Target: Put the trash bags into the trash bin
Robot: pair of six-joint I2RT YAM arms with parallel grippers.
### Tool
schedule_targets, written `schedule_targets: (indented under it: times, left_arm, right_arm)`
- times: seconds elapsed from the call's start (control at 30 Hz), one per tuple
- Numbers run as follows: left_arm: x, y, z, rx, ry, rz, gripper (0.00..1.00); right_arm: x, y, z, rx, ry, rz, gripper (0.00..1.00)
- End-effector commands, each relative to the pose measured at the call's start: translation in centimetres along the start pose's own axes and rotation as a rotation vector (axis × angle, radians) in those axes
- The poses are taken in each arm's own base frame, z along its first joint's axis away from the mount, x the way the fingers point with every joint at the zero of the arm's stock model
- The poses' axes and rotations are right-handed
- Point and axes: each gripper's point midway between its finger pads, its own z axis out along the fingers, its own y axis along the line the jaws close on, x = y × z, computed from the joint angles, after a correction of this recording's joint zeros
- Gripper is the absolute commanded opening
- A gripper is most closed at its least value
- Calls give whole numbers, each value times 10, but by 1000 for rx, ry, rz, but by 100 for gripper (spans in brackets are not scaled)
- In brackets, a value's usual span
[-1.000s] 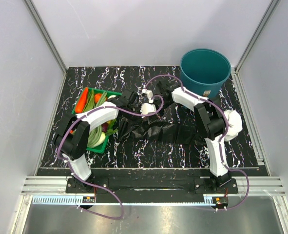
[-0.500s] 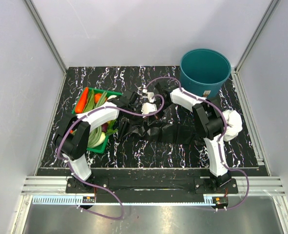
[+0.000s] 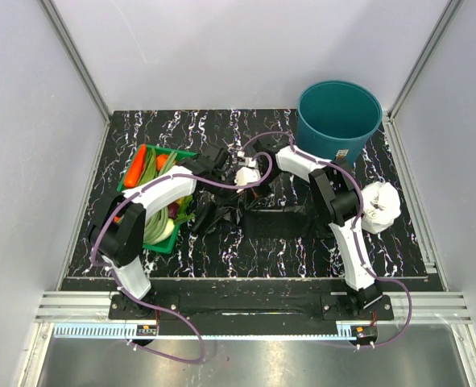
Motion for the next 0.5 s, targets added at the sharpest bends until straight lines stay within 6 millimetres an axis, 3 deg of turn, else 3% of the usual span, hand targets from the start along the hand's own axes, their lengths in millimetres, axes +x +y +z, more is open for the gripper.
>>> schedule_targets:
  times: [0.0, 0.17, 0.33, 0.37, 0.43, 0.47]
  left_arm:
    - [-57, -20, -34, 52, -170, 96, 0]
    - [-57, -23, -30, 57, -158, 100, 0]
    - [-40, -18, -26, 21, -94, 119, 0]
    - [-37, -19, -25, 22, -81, 120, 0]
    - [-29, -17, -25, 12, -48, 131, 0]
    - [-23, -15, -24, 5, -27, 134, 0]
  right_arm:
    - [-1, -44, 2, 153, 5, 44, 0]
    - [0, -50, -1, 188, 1, 36, 0]
    - [3, -33, -15, 131, -30, -118, 0]
    - [5, -28, -20, 115, -33, -155, 2]
    - [7, -22, -33, 94, -51, -206, 17]
    - [8, -19, -40, 81, -59, -224, 30]
